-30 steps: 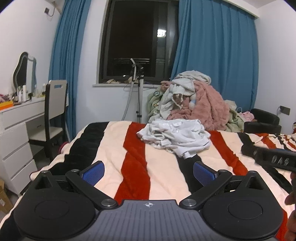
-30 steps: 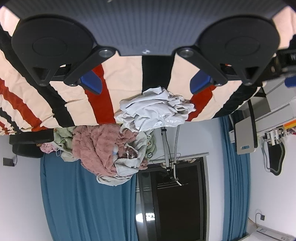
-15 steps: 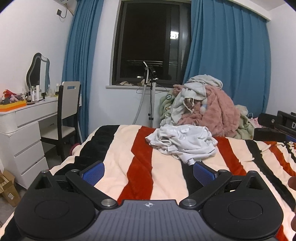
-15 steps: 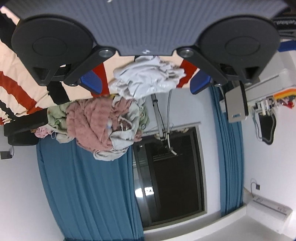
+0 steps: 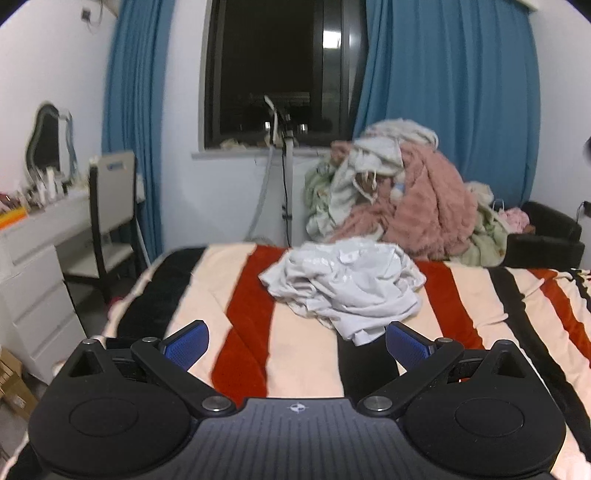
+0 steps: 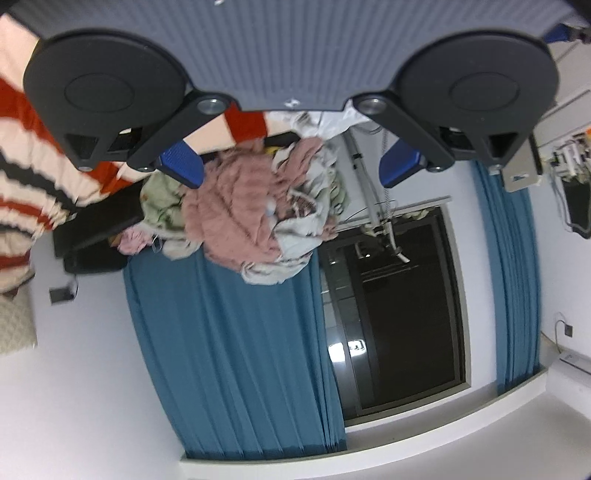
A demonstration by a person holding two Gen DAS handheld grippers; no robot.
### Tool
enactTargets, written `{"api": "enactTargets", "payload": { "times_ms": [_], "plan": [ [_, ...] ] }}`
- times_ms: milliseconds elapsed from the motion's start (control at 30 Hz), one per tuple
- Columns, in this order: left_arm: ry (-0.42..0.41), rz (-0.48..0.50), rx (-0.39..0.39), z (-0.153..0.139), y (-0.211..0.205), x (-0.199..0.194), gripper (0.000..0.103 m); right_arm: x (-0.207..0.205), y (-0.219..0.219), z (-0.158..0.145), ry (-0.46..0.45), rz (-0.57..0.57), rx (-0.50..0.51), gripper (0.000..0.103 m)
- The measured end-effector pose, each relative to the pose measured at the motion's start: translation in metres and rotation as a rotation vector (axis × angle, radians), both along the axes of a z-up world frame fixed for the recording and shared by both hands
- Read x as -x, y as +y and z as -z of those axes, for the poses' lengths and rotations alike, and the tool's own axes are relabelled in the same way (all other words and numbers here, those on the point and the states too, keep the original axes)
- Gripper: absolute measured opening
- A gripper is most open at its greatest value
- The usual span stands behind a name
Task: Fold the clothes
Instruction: 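Move both grippers toward the crumpled white shirt on the bed, then grasp the white shirt with the left gripper while the right gripper grasps another edge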
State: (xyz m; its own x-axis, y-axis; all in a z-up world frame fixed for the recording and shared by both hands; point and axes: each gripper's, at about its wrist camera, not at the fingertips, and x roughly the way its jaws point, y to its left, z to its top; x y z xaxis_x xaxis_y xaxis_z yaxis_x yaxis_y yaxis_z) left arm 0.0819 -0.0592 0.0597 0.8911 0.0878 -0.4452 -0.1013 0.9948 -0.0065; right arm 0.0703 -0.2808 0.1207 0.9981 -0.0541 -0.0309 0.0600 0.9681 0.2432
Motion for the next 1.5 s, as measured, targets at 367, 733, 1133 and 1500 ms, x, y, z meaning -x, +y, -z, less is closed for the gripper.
{"api": "enactTargets", "payload": {
  "times_ms": [367,733,1133,1500],
  "plan": [
    [0.102,-0.044,0.154,0.044,0.07,-0.116,0.103,-0.06,0.02,0.029,0.125,-0.053,0.058,0.103],
    [0.134,0.211,0.14,0.136,0.106,-0.265,0.094,-0.115,0.021,0.147,0.369,-0.069,0.069,0.103],
    [0.098,0.278,0.227,0.147,0.107,-0.344,0.022,-0.178,0.055,0.191,0.204,-0.076,0.284,0.103],
    [-0.129,0.321,0.32,0.056,0.117,-0.156,0.015,-0.138,0.04,0.177,0.16,-0.113,0.153,0.103]
  ]
}}
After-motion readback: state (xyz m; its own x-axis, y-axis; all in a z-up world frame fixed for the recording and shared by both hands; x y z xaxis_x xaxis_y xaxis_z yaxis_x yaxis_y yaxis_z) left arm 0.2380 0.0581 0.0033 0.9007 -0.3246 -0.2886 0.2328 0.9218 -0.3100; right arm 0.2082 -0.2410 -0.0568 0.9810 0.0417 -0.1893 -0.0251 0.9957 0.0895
